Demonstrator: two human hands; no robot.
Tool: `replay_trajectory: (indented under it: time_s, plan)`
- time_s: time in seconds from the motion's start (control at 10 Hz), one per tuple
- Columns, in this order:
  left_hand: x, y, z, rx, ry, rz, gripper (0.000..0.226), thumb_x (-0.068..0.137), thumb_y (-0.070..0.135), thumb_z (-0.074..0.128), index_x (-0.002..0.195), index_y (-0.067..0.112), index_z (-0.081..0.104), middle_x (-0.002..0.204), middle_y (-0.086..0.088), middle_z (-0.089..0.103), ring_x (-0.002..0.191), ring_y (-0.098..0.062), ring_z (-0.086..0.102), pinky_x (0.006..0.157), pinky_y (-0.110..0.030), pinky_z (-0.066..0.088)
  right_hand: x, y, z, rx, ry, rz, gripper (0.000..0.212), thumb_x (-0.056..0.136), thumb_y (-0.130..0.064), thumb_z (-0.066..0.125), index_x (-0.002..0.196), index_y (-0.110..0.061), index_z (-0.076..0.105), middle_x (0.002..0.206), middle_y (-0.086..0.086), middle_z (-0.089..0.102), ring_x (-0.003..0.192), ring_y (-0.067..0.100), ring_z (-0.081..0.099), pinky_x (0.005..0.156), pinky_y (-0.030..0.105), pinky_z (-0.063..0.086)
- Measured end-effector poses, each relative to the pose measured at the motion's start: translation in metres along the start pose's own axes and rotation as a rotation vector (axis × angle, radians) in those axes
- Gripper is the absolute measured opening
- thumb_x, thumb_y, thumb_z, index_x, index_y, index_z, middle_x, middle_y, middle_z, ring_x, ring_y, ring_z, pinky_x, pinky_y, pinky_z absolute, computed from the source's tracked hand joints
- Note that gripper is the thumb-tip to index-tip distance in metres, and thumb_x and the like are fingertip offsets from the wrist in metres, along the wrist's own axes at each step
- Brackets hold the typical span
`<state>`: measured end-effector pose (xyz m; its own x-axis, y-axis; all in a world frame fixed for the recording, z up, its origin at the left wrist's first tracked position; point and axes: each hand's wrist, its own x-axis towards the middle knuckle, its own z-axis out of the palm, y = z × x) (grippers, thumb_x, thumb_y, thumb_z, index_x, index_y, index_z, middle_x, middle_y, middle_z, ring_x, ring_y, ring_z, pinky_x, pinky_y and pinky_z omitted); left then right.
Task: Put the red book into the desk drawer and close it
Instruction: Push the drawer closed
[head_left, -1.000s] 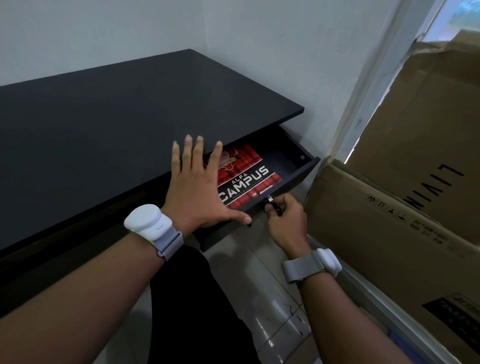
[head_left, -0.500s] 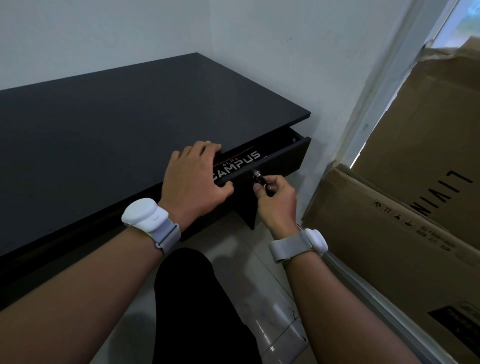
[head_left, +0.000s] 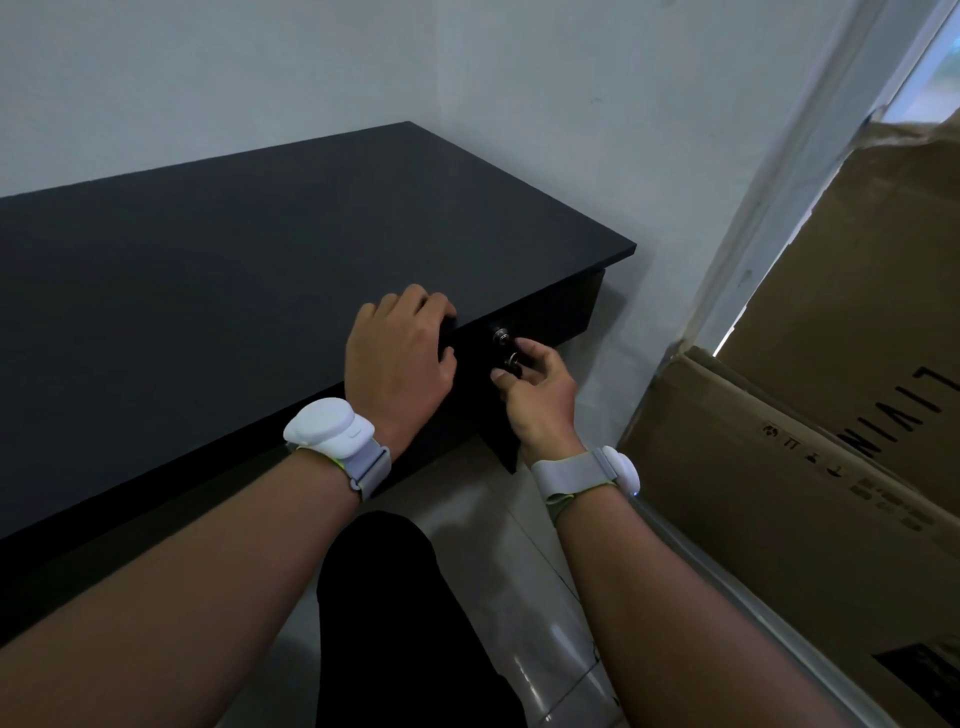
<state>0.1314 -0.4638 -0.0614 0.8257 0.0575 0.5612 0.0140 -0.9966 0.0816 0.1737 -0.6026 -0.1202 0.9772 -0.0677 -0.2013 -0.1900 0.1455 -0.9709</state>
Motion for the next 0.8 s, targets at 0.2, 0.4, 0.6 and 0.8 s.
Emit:
replay_trajectory:
  time_s: [0.2, 0.4, 0.6, 0.8]
  plan:
    - [0.004, 0.000, 0.008, 0.116, 0.052, 0.014, 0.030, 0.073, 0.009, 0.078, 0.101, 0.017, 0.068, 0.094, -0.007, 0.064, 0.078, -0.030, 0.061, 0.071, -0.040, 0.041, 0.006, -0.004, 0.012, 0.065, -0.067, 0.030, 0.058, 0.088, 0.009, 0.069, 0.135, -0.022, 0.054, 0.120, 0.014, 0.069, 0.107, 0.025, 0.070, 0.087, 0.033, 0.060]
    - [0.004, 0.000, 0.016, 0.219, 0.108, 0.027, 0.029, 0.075, 0.005, 0.076, 0.100, 0.016, 0.066, 0.090, -0.007, 0.061, 0.072, -0.028, 0.056, 0.067, -0.038, 0.034, 0.007, -0.010, 0.017, 0.049, -0.076, 0.036, 0.064, 0.088, 0.011, 0.068, 0.142, -0.018, 0.050, 0.123, 0.015, 0.068, 0.111, 0.028, 0.069, 0.097, 0.043, 0.059]
    - [0.006, 0.000, 0.022, 0.264, 0.183, 0.049, 0.023, 0.080, -0.001, 0.068, 0.097, 0.015, 0.065, 0.085, -0.007, 0.059, 0.067, -0.028, 0.053, 0.064, -0.039, 0.033, 0.012, -0.006, 0.018, 0.043, -0.125, -0.003, 0.066, 0.088, 0.012, 0.067, 0.145, -0.016, 0.047, 0.125, 0.012, 0.066, 0.113, 0.025, 0.067, 0.100, 0.040, 0.057]
    - [0.002, -0.001, 0.010, 0.104, 0.068, 0.028, 0.032, 0.072, 0.017, 0.069, 0.103, 0.017, 0.066, 0.096, -0.006, 0.061, 0.080, -0.030, 0.057, 0.072, -0.041, 0.038, 0.011, -0.004, 0.015, -0.111, -0.125, -0.068, 0.065, 0.083, 0.006, 0.072, 0.140, -0.018, 0.052, 0.120, -0.001, 0.062, 0.111, 0.016, 0.063, 0.104, 0.043, 0.054]
